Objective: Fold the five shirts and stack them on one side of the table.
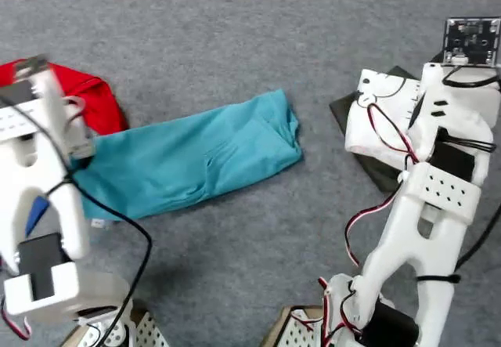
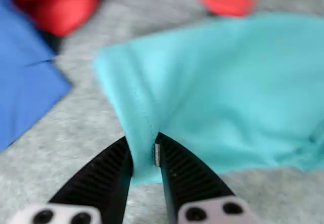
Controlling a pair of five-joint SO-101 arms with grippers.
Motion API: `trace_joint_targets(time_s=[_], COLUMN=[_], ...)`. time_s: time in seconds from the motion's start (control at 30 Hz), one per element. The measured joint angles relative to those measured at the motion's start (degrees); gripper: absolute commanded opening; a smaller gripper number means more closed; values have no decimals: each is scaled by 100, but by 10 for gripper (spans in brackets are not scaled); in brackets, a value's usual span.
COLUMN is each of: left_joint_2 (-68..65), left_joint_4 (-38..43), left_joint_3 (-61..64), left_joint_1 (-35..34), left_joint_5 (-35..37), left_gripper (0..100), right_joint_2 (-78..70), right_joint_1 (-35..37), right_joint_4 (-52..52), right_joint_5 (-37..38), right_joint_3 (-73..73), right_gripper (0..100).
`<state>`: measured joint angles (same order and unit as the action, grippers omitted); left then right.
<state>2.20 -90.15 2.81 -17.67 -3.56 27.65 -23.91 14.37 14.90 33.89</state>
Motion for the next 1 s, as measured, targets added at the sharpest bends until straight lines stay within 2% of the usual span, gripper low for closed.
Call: trace_joint_targets(time_s=[0.17, 0.4, 0.57, 0.73, 1.0], left_joint_2=[-607, -2585, -3736, -4229, -4914], left_joint_4=[-290, -958, -1002, -1002, -976], left_joint_3=[-1055, -3552, -5169, -6347, -7631], left_joint_1=[1424, 3033, 3587, 4026, 4237], left_joint_5=[580, 1029, 1433, 1714, 2180], left_gripper=[18, 18, 18, 18, 18], right_joint_2=[0, 0, 0, 0, 0], right_joint_1=[0, 0, 0, 0, 9], right_joint_4=[0, 0, 0, 0, 0], right_joint_5=[0, 0, 0, 0, 0], right_joint_3=[0, 0, 0, 0, 0], right_gripper=[5, 5, 5, 5, 5])
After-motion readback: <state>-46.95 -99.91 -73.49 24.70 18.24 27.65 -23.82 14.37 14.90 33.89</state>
